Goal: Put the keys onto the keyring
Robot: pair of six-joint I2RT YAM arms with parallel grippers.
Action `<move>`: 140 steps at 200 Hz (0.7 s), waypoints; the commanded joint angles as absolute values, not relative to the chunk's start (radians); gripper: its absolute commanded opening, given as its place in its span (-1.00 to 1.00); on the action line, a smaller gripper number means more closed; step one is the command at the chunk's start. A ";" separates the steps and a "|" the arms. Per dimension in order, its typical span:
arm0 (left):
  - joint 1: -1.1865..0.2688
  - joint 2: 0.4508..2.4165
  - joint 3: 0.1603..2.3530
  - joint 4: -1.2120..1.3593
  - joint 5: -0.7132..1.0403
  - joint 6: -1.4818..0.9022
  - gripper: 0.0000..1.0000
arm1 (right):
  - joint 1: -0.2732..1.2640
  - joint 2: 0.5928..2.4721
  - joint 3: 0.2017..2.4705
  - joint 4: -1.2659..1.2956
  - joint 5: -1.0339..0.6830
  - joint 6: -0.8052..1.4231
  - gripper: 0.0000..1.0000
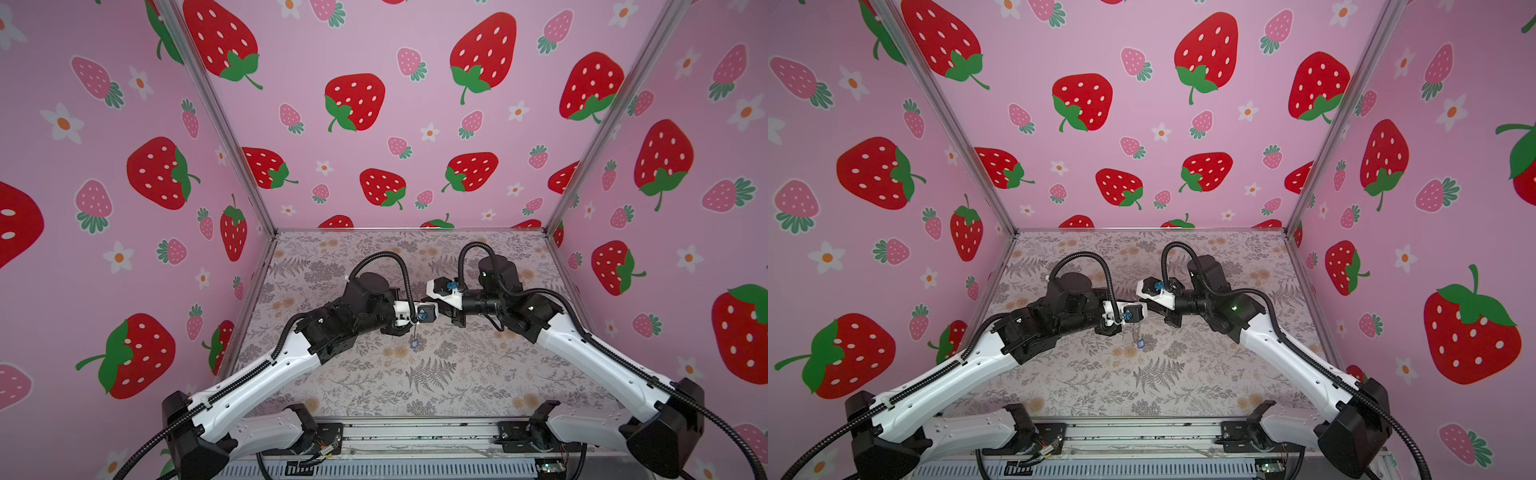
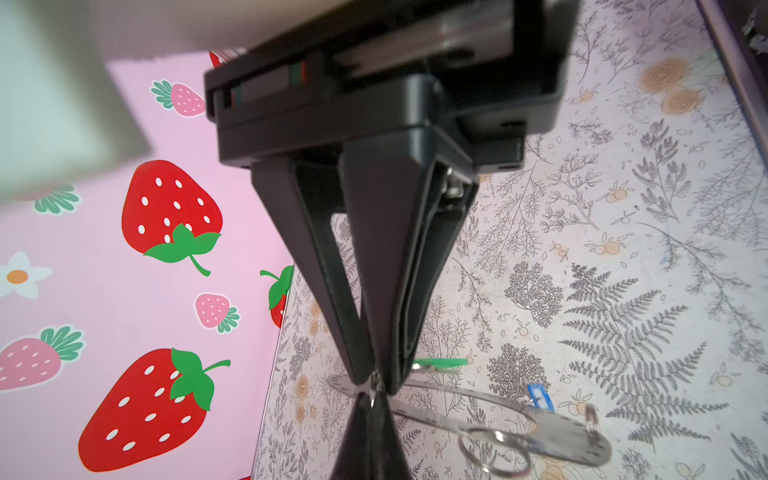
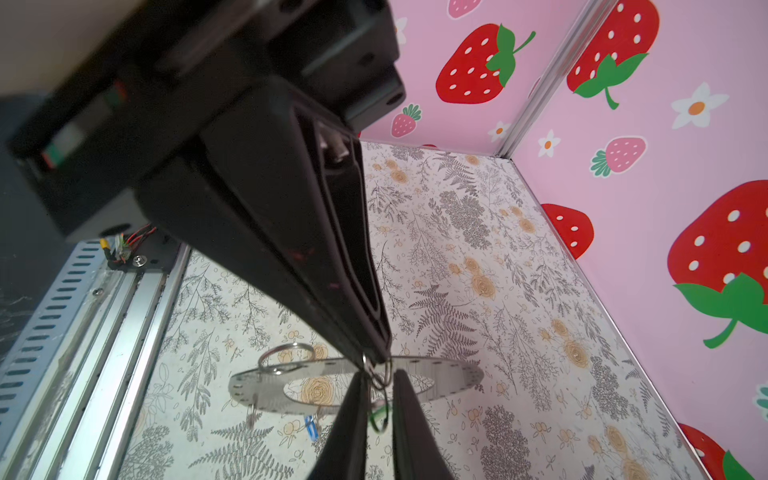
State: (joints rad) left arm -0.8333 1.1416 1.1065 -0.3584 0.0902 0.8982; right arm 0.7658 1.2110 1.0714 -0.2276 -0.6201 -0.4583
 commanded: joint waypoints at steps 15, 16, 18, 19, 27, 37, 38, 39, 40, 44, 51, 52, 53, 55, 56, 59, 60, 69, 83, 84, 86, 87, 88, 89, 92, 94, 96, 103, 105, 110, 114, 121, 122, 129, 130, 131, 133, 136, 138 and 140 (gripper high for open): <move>-0.770 1.120 1.117 -0.318 0.202 0.817 -1.00 | 0.762 1.127 1.002 -0.132 -0.562 -0.452 -0.45; -0.767 1.118 1.116 -0.315 0.206 0.815 -1.00 | 0.762 1.124 0.999 -0.130 -0.560 -0.452 -0.44; -0.760 1.116 1.113 -0.308 0.217 0.803 -1.00 | 0.762 1.122 0.994 -0.125 -0.557 -0.449 -0.44; -0.756 1.115 1.112 -0.305 0.223 0.797 -1.00 | 0.760 1.119 0.993 -0.122 -0.557 -0.449 -0.43; -0.728 1.101 1.096 -0.270 0.260 0.749 -1.00 | 0.759 1.103 0.972 -0.102 -0.553 -0.439 -0.42; -0.701 1.084 1.070 -0.218 0.302 0.691 -1.00 | 0.756 1.094 0.949 -0.074 -0.561 -0.418 -0.40; -0.699 1.082 1.067 -0.215 0.305 0.689 -1.00 | 0.756 1.094 0.948 -0.071 -0.563 -0.416 -0.40; -0.697 1.080 1.066 -0.209 0.307 0.683 -1.00 | 0.756 1.094 0.946 -0.068 -0.565 -0.414 -0.39; -0.694 1.079 1.063 -0.202 0.309 0.681 -1.00 | 0.756 1.094 0.946 -0.065 -0.566 -0.412 -0.39; -0.689 1.071 1.052 -0.181 0.320 0.660 -1.00 | 0.755 1.094 0.939 -0.054 -0.574 -0.405 -0.38; -0.682 1.059 1.036 -0.147 0.335 0.635 -1.00 | 0.755 1.100 0.933 -0.037 -0.587 -0.387 -0.35; -0.681 1.058 1.034 -0.143 0.338 0.630 -1.00 | 0.756 1.101 0.933 -0.036 -0.589 -0.385 -0.35; -0.680 1.057 1.032 -0.139 0.340 0.627 -1.00 | 0.755 1.101 0.932 -0.033 -0.590 -0.384 -0.35; -0.678 1.054 1.029 -0.132 0.345 0.620 -1.00 | 0.756 1.105 0.931 -0.031 -0.593 -0.379 -0.35; -0.676 1.053 1.027 -0.128 0.346 0.618 -1.00 | 0.756 1.106 0.931 -0.028 -0.595 -0.377 -0.34; -0.673 1.051 1.023 -0.116 0.352 0.604 -1.00 | 0.756 1.112 0.932 -0.022 -0.600 -0.373 -0.34; -0.672 1.050 1.022 -0.113 0.355 0.600 -1.00 | 0.756 1.114 0.932 -0.021 -0.601 -0.370 -0.34; -0.666 1.045 1.012 -0.084 0.368 0.568 -1.00 | 0.755 1.130 0.936 -0.006 -0.610 -0.353 -0.32; -0.661 1.039 1.005 -0.053 0.387 0.535 -1.00 | 0.755 1.154 0.954 0.007 -0.608 -0.329 -0.32; -0.661 1.039 1.005 -0.050 0.388 0.533 -1.00 | 0.755 1.157 0.956 0.007 -0.608 -0.327 -0.32; -0.661 1.038 1.003 -0.045 0.388 0.528 -1.00 | 0.756 1.159 0.958 0.011 -0.603 -0.321 -0.32; -0.661 1.038 1.002 -0.042 0.388 0.524 -1.00 | 0.756 1.160 0.958 0.012 -0.602 -0.319 -0.32; -0.661 1.038 1.002 -0.039 0.387 0.521 -1.00 | 0.755 1.162 0.959 0.015 -0.600 -0.315 -0.32; -0.661 1.038 1.000 -0.038 0.388 0.518 -1.00 | 0.755 1.163 0.961 0.016 -0.599 -0.312 -0.32; -0.661 1.037 0.997 -0.026 0.388 0.511 -1.00 | 0.756 1.168 0.964 0.024 -0.595 -0.302 -0.32; -0.661 1.036 0.995 -0.019 0.387 0.506 -1.00 | 0.756 1.170 0.965 0.029 -0.594 -0.298 -0.32; -0.660 1.036 0.993 -0.013 0.387 0.501 -1.00 | 0.755 1.171 0.966 0.033 -0.593 -0.290 -0.33; -0.660 1.033 0.988 0.007 0.384 0.484 -1.00 | 0.756 1.176 0.968 0.051 -0.593 -0.276 -0.34; -0.659 1.033 0.985 0.013 0.382 0.479 -1.00 | 0.755 1.177 0.968 0.056 -0.592 -0.271 -0.34; -0.658 1.032 0.980 0.029 0.378 0.467 -1.00 | 0.756 1.177 0.967 0.071 -0.594 -0.259 -0.34; -0.658 1.032 0.977 0.041 0.375 0.459 -1.00 | 0.756 1.177 0.964 0.082 -0.595 -0.248 -0.34; -0.657 1.031 0.971 0.061 0.371 0.445 -1.00 | 0.756 1.175 0.959 0.096 -0.598 -0.239 -0.34; -0.657 1.031 0.969 0.063 0.371 0.442 -1.00 | 0.756 1.175 0.959 0.098 -0.600 -0.238 -0.34; -0.656 1.031 0.965 0.080 0.373 0.429 -1.00 | 0.755 1.176 0.956 0.107 -0.604 -0.231 -0.34; -0.656 1.032 0.965 0.082 0.374 0.429 -1.00 | 0.755 1.176 0.956 0.108 -0.604 -0.230 -0.34; -0.656 1.032 0.965 0.084 0.375 0.428 -1.00 | 0.756 1.176 0.956 0.108 -0.604 -0.229 -0.34; -0.655 1.032 0.964 0.089 0.376 0.425 -1.00 | 0.756 1.175 0.956 0.110 -0.604 -0.227 -0.34; -0.656 1.032 0.963 0.094 0.378 0.421 -1.00 | 0.756 1.175 0.954 0.112 -0.602 -0.226 -0.34; -0.656 1.032 0.962 0.098 0.380 0.417 -1.00 | 0.756 1.175 0.954 0.114 -0.602 -0.224 -0.34; -0.656 1.033 0.961 0.102 0.380 0.415 -1.00 | 0.756 1.175 0.954 0.115 -0.602 -0.223 -0.34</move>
State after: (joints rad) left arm -0.6613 1.0492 0.9718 -0.0334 0.3492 0.4892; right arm 0.7586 1.1816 0.9417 0.0376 -0.5827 -0.2794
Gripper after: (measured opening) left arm 0.050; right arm 0.330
